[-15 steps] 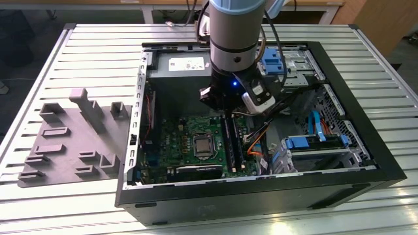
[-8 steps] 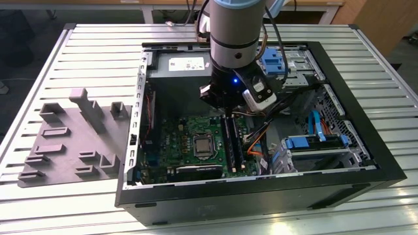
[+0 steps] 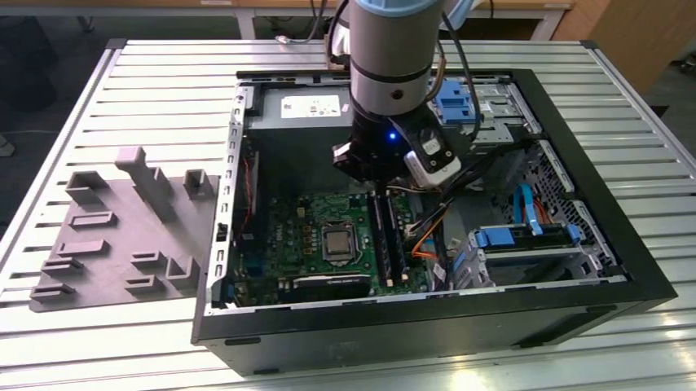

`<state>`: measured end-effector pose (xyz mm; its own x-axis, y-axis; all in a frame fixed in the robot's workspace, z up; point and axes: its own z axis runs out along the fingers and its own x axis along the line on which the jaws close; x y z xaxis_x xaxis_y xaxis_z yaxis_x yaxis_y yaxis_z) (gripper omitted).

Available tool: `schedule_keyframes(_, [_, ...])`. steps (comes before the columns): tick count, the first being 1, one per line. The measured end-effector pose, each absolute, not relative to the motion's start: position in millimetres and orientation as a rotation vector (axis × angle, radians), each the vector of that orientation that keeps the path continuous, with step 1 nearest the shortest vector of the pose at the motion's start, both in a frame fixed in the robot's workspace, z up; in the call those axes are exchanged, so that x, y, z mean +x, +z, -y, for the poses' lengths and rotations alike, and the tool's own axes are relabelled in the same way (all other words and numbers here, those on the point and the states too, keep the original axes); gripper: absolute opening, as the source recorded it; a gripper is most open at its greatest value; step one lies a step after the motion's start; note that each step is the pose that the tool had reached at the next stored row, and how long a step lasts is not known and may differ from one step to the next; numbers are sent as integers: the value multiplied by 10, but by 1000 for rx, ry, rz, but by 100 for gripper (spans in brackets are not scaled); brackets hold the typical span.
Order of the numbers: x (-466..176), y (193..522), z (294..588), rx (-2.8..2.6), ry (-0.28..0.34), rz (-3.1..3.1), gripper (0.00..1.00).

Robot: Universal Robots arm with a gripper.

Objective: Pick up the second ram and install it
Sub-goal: 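Press down the second ram until it locks into place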

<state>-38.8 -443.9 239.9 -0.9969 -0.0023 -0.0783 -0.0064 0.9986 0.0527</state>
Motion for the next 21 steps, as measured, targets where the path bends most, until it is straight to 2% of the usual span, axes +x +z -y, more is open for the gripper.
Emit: schedule_keyframes(21, [-388,2400,4530,-7,81,-3062,11])
